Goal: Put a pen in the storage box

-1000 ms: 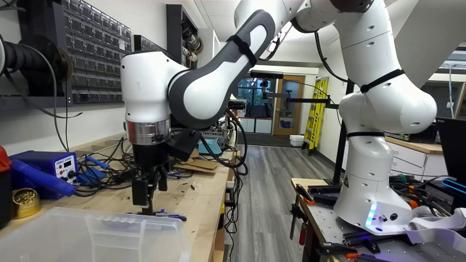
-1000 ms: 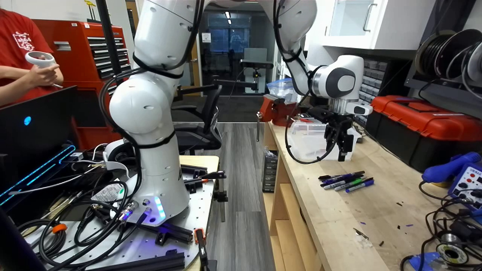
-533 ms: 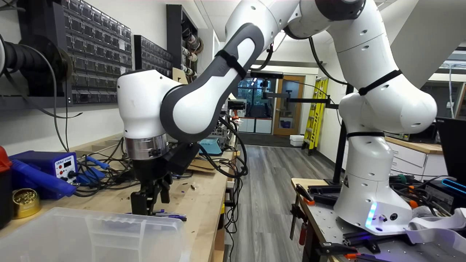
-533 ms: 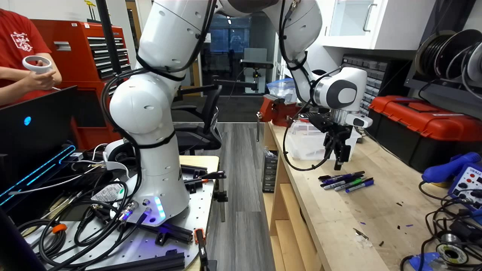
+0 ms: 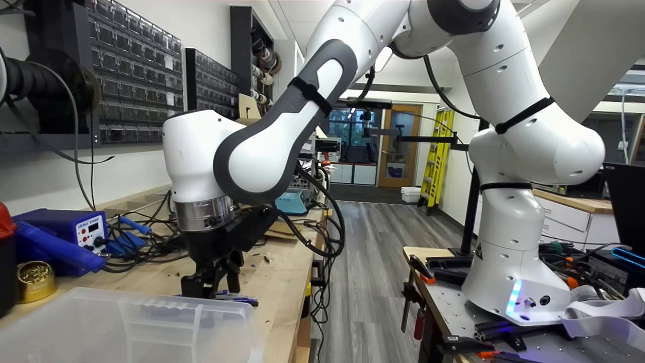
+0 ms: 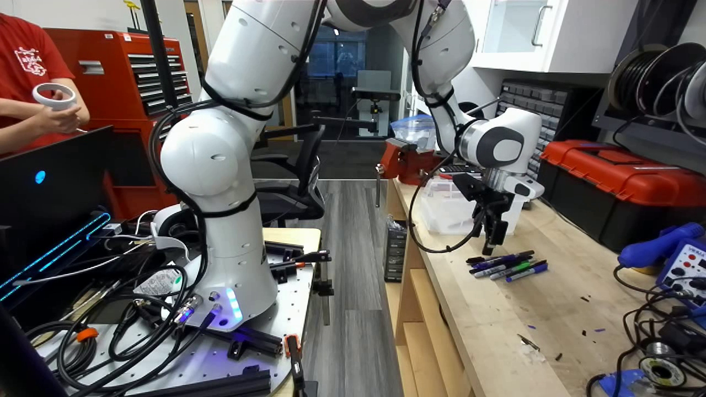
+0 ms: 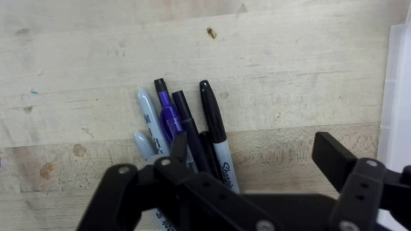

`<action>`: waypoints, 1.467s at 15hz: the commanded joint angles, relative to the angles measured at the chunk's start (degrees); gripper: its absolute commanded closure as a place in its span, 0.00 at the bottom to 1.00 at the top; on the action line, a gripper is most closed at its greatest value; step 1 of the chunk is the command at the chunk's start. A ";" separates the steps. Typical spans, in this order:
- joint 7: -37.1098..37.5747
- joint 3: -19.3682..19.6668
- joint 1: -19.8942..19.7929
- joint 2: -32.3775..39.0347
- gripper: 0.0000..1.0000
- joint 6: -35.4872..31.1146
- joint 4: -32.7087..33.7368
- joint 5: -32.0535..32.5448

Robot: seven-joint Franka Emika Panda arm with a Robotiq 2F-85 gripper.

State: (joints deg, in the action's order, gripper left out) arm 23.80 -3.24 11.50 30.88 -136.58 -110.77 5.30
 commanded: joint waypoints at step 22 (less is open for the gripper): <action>-2.92 0.56 -0.68 3.81 0.55 4.30 2.91 -5.52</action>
State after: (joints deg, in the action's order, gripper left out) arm 22.57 -2.94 11.17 34.38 -133.48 -108.92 1.35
